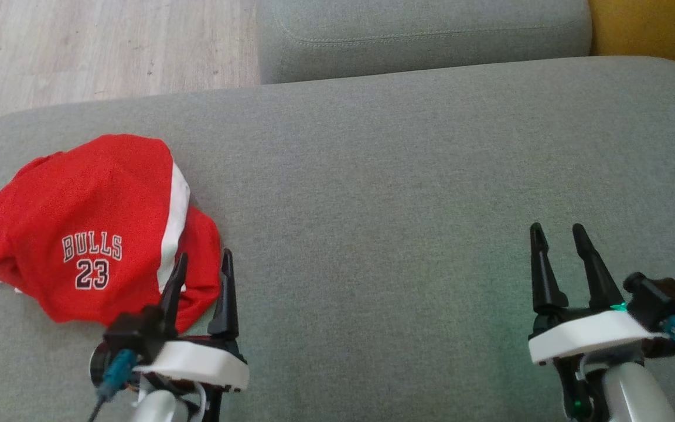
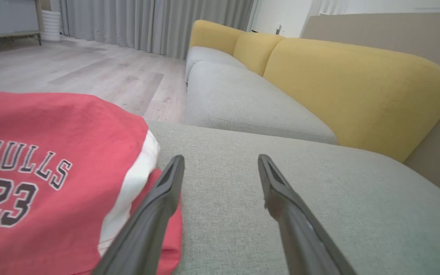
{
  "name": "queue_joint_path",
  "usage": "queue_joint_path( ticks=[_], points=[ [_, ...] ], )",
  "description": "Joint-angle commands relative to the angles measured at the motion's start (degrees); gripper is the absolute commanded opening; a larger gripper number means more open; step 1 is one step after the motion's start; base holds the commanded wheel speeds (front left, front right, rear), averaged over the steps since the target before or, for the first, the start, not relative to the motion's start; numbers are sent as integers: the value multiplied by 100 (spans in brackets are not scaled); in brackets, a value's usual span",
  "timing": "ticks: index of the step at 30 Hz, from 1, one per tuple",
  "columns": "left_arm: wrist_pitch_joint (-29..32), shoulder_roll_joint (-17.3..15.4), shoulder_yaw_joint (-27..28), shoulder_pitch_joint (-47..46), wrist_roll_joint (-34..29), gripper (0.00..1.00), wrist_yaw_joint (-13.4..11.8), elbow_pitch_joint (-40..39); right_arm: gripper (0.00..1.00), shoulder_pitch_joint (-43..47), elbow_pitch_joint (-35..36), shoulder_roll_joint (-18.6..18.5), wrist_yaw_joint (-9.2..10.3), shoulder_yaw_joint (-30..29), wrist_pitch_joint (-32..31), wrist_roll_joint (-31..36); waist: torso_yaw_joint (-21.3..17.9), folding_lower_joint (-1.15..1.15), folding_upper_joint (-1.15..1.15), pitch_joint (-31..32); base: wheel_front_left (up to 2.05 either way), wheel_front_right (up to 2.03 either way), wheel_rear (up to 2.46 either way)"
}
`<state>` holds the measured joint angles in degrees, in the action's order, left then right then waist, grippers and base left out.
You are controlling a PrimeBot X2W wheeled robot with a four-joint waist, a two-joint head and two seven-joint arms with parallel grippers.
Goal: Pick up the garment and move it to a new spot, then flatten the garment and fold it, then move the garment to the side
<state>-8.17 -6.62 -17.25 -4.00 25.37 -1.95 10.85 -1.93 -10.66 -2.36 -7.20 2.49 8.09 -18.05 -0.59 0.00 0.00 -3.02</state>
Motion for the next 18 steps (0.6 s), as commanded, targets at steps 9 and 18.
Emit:
queue_joint_path(
  ticks=[9, 18],
  points=[
    [-225, -269, -406, -421, -755, 100, -344, -18, 100, -375, 223, -44, -24, 265, 230, 1182, -23, 0, 0, -9, 0, 0, 0],
    [-360, -298, -613, -473, -1059, 100, -577, -168, 100, -386, 355, -46, -25, 364, 365, 1495, -23, 0, 0, -14, 0, 0, 0]
  ],
)
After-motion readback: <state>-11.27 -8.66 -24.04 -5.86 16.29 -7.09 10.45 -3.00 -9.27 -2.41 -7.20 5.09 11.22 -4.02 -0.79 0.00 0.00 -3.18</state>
